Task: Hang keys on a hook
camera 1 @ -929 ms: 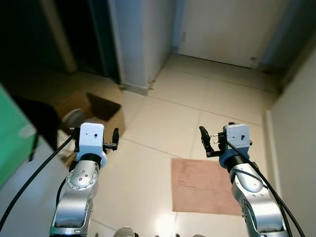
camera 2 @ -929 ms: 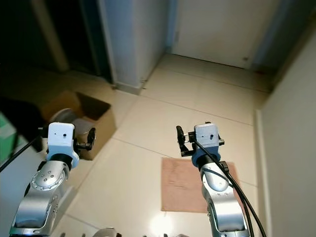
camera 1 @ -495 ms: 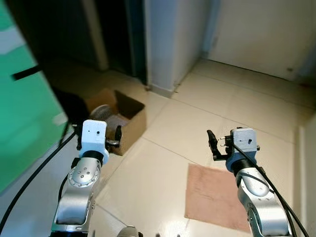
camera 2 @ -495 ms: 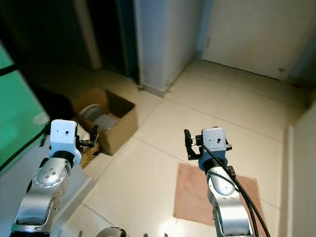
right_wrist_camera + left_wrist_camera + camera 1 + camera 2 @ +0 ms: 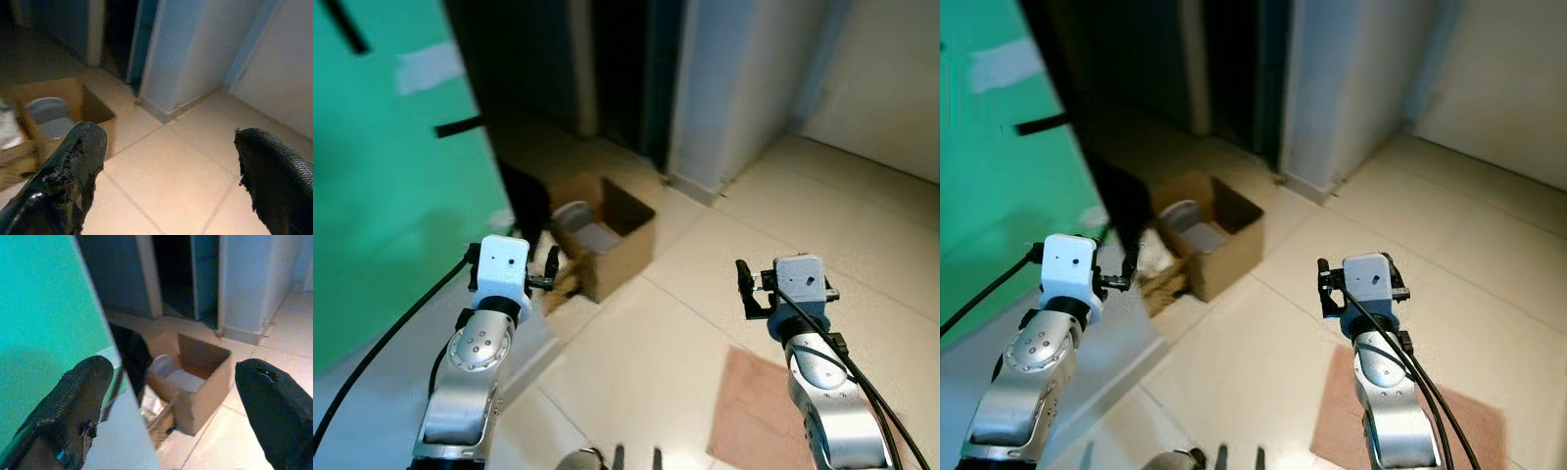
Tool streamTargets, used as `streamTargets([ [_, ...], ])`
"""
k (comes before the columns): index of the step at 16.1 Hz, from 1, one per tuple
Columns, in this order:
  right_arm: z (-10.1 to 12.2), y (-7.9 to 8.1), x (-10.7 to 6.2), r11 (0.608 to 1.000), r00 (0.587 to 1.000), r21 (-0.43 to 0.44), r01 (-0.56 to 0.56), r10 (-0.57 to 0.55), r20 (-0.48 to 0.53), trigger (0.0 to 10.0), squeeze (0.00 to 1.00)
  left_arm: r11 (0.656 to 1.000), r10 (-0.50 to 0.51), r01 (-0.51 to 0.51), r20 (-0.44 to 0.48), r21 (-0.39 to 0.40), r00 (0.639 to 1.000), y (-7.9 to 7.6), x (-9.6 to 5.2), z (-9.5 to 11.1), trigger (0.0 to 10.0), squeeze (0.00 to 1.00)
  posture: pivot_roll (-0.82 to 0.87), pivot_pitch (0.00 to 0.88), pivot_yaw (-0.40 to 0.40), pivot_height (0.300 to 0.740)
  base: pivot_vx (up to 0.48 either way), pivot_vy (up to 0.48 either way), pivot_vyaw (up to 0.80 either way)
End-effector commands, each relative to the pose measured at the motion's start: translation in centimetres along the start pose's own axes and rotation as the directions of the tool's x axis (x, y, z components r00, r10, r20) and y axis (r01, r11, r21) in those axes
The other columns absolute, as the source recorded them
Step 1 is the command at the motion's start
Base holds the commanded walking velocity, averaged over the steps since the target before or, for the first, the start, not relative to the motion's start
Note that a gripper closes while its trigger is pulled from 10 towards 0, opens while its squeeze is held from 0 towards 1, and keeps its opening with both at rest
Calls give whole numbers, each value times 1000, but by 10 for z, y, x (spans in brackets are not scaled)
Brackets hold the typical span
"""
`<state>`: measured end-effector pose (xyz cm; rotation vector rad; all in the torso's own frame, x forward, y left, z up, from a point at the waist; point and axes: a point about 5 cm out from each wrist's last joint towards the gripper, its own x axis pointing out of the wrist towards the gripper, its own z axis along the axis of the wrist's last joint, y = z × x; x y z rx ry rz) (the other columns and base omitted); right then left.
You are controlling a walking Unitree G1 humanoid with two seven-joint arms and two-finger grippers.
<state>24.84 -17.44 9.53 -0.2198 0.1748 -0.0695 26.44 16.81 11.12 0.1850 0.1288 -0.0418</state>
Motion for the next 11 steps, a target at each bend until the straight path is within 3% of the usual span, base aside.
streamTargets([
  [1, -3, 0, -1, 1000, 1000, 23, -5, 5, -25, 10000, 1000, 1000, -3, 3, -6, 14, 1000, 0, -1, -2, 10000, 0, -37, 0, 16, 740, 0, 0, 800],
  [3, -6, 4, -1, 1000, 999, 24, -19, 20, -30, 10000, 1000, 999, 6, -5, -9, 42, 1000, 3, -1, -3, 10000, 0, -26, 0, 16, 740, 0, 0, 800],
  [11, -3, 9, 5, 999, 999, 31, -40, 41, -34, 10000, 1000, 1000, -11, 11, -26, -10, 1000, 9, 7, -1, 10000, 0, -34, 0, 23, 740, 0, 0, 800],
])
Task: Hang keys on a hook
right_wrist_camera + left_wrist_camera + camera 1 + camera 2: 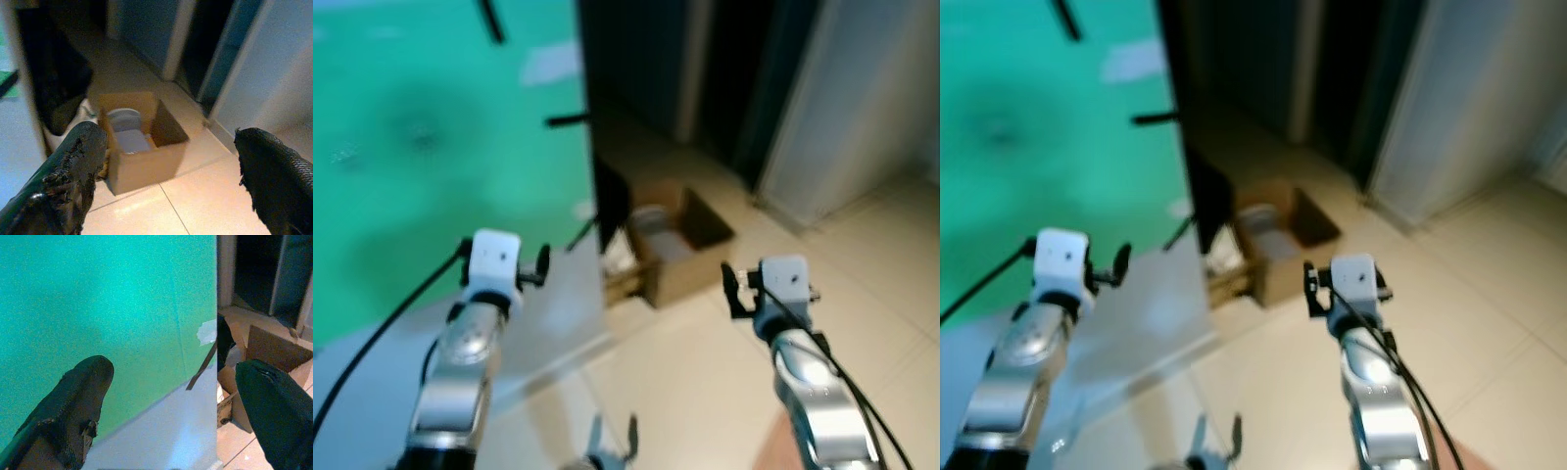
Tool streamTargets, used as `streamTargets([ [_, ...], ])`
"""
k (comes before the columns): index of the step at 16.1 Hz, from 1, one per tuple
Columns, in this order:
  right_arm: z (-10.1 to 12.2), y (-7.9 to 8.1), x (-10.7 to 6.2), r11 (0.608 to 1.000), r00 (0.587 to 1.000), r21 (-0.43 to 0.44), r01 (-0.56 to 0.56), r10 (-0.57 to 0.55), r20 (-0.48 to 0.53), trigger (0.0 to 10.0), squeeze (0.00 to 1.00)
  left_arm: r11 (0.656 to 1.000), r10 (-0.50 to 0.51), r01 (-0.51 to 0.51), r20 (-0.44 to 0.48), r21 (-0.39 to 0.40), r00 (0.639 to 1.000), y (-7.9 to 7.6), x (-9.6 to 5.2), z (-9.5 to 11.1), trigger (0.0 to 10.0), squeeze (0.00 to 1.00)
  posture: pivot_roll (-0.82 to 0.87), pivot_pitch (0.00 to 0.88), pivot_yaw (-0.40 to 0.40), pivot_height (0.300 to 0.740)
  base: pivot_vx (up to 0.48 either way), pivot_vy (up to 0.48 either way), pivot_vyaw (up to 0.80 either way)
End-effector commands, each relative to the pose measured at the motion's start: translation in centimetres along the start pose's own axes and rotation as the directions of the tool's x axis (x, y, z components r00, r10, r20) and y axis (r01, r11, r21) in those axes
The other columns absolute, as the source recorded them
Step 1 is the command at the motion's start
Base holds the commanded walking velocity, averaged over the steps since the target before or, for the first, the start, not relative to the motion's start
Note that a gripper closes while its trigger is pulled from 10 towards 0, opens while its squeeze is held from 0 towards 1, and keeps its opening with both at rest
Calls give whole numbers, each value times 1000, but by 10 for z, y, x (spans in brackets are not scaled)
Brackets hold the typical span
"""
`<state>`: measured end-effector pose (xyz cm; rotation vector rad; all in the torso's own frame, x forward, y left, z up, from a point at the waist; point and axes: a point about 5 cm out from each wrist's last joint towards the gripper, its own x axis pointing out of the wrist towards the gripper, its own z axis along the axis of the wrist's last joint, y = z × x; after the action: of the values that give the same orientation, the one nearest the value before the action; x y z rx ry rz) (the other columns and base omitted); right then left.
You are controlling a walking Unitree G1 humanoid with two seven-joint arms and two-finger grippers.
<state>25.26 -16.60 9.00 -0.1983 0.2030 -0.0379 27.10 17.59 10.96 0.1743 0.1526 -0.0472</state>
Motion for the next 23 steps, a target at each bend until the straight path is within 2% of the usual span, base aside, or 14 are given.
streamTargets([
  [1, 0, 0, 1, 1000, 1000, 17, -14, 15, -10, 10000, 1000, 1000, -1, 1, -3, -5, 1000, 1, 0, 2, 10000, 0, -31, 0, 19, 740, 0, 0, 800],
  [4, 0, 3, 2, 999, 999, 26, -47, 48, -14, 10000, 1000, 1000, 11, -11, 0, -2, 1000, 4, -1, 2, 10000, 0, -23, 0, 8, 740, 0, 0, 800],
  [6, 0, 5, 3, 998, 998, 24, -56, 57, -15, 10000, 1000, 998, 26, -27, 8, 49, 1000, 6, -4, 0, 10000, 0, -16, 0, 4, 740, 0, 0, 800],
  [14, -1, 5, 5, 997, 998, 39, -63, 64, -21, 10000, 1000, 999, -4, 2, 37, 54, 999, 5, -6, 5, 10000, 0, -11, 0, 11, 740, 0, 0, 800],
  [23, -4, 5, 6, 998, 997, 31, -63, 64, -32, 10000, 1000, 999, -4, 1, 46, 54, 999, 6, -6, 6, 10000, 0, -7, 0, 11, 740, 317, 0, 800],
])
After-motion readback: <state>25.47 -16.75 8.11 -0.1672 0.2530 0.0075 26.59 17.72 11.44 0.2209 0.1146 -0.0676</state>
